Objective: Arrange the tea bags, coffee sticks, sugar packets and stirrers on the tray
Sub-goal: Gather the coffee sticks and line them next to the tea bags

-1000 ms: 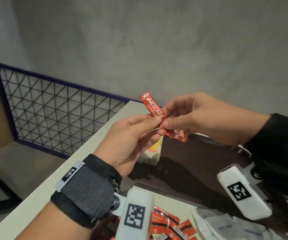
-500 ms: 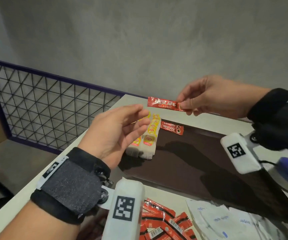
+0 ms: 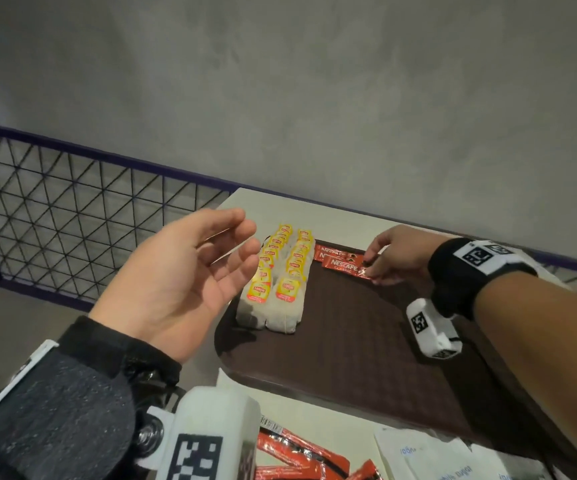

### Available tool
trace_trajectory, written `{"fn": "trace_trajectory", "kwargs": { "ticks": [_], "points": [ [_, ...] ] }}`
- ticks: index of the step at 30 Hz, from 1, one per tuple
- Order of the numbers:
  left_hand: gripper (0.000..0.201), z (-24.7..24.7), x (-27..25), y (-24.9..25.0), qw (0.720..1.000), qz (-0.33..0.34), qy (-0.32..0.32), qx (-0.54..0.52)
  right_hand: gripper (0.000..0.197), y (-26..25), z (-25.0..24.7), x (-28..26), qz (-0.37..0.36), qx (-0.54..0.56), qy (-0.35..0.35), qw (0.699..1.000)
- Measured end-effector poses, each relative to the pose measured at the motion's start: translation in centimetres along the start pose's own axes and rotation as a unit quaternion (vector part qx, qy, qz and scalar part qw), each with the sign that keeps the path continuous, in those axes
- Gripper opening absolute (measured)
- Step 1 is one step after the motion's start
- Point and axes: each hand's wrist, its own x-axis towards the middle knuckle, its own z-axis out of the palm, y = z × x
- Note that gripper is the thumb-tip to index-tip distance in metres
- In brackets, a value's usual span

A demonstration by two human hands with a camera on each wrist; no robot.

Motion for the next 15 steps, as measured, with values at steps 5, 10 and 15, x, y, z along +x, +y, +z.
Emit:
{"fn": "trace_trajectory", "kwargs": {
  "ticks": [5, 10, 15],
  "points": [
    [0.012, 0.0, 0.1, -0.3, 1.000, 0.006, 0.007, 0.011, 0.032, -0.9, 0.8, 1.2, 0.019, 0.007, 0.011, 1.000],
    [0.010, 0.1, 0.1, -0.2, 1.000, 0.012, 0.018, 0.018, 0.023, -1.5, 1.7, 1.8, 0.031, -0.011, 0.022, 0.999],
    [0.009, 0.3, -0.1, -0.3, 1.000, 0.006, 0.011, 0.022, 0.022, -1.7, 1.9, 1.9, 0.042, -0.038, 0.034, 0.998]
  ]
}}
